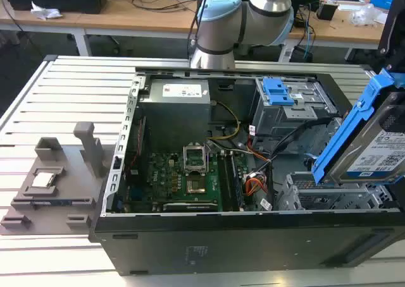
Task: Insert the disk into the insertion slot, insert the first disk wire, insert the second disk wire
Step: 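Insert the disk into the insertion slot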
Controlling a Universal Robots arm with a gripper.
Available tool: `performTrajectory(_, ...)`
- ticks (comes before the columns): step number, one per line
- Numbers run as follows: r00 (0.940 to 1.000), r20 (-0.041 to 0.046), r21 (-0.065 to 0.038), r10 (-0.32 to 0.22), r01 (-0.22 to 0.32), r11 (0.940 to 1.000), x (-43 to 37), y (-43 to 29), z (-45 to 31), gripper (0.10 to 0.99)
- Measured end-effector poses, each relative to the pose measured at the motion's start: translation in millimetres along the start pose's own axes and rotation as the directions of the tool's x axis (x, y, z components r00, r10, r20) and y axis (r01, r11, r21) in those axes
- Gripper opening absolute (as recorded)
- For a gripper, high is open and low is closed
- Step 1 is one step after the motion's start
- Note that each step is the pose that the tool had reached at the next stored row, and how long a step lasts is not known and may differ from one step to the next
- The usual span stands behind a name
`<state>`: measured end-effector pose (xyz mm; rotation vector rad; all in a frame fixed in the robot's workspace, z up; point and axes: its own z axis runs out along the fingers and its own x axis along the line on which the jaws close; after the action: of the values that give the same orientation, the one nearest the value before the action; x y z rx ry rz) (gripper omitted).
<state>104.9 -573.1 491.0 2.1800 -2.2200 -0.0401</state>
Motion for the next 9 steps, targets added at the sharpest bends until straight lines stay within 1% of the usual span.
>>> performTrajectory(1, 1.0000, -0.0001, 0.000, 0.000, 0.000, 1.0000, 0.0, 0.4, 0.1, 0.369)
performTrajectory(3, 1.0000, 0.0000, 0.000, 0.000, 0.000, 1.0000, 0.0, 0.9, 3.5, 0.369)
performTrajectory(7, 1.0000, 0.0000, 0.000, 0.000, 0.000, 1.0000, 0.0, 0.9, 6.9, 0.369)
performTrajectory(9, 1.0000, -0.0001, 0.000, 0.000, 0.000, 1.0000, 0.0, 0.7, 9.9, 0.369)
